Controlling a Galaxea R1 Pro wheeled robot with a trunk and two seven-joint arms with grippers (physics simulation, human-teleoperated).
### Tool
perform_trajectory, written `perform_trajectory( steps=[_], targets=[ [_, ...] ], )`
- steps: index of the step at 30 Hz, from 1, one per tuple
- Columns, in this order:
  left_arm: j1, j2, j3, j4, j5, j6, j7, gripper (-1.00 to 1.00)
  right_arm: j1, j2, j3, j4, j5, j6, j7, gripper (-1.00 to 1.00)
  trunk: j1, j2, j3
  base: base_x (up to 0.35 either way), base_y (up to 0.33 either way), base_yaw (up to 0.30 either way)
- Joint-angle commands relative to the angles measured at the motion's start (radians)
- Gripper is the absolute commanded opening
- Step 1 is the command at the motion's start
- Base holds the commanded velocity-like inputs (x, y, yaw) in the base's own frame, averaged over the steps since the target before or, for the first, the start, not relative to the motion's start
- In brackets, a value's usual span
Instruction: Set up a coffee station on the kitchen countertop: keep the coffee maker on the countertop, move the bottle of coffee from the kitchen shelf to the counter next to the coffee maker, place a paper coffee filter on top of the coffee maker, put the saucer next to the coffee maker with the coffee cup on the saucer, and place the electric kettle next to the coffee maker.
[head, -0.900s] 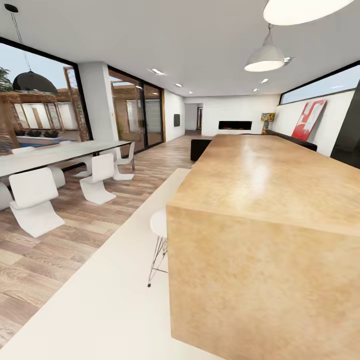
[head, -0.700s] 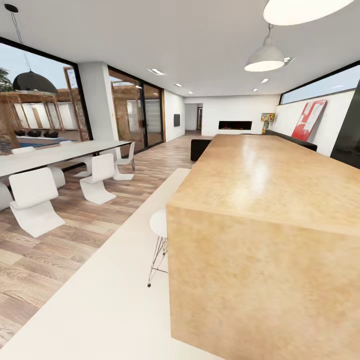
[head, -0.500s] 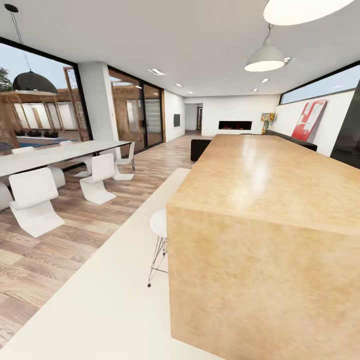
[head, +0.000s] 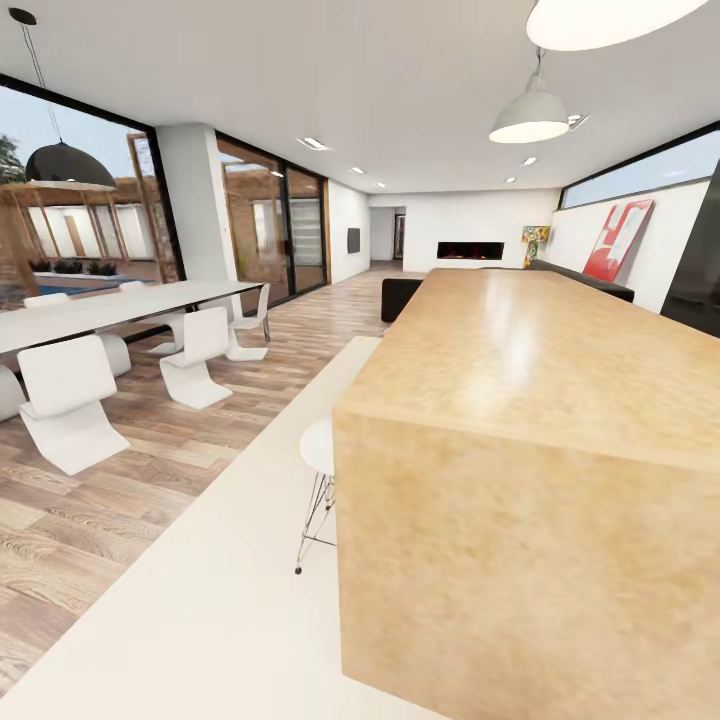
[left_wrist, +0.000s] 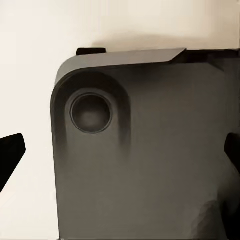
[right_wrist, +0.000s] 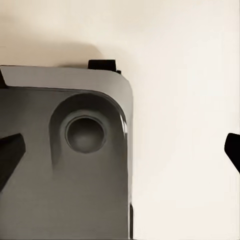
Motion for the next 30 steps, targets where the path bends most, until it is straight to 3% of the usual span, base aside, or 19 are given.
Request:
perform_trajectory(
  steps=[1,3,4,11,19,30],
  targets=[
    [0.0,0.006,0.001,-0.007,-0.002,-0.007,0.001,1.0,0.0,-0.004,-0.001,-0.005,-0.001,-0.009,0.0,1.0,0.0,0.0,-0.001,0.0,0.0,0.0],
    [0.0,0.017,0.0,-0.019,-0.002,-0.018,0.001,1.0,0.001,-0.007,-0.001,-0.016,0.0,-0.02,0.0,1.0,0.0,0.0,-0.001,0.0,0.0,0.0],
    [0.0,0.034,0.0,-0.187,-0.002,-0.099,0.001,1.0,0.001,-0.008,-0.002,-0.177,0.001,-0.036,0.0,1.0,0.0,0.0,-0.001,0.0,0.0,0.0],
    [0.0,0.047,-0.003,-0.354,-0.003,-0.103,-0.001,1.0,0.001,-0.019,-0.002,-0.268,0.003,-0.058,-0.001,1.0,0.0,0.0,-0.001,0.0,0.0,0.0],
    [0.0,0.041,-0.008,-0.388,-0.004,-0.105,-0.001,1.0,0.0,-0.022,0.003,-0.288,0.005,-0.06,0.0,1.0,0.0,0.0,-0.001,0.0,0.0,-0.021],
    [0.0,0.041,-0.008,-0.379,-0.003,-0.106,-0.004,1.0,0.006,-0.022,0.003,-0.283,0.0,-0.058,0.004,1.0,0.0,0.0,-0.001,0.0,0.0,-0.219]
  ],
)
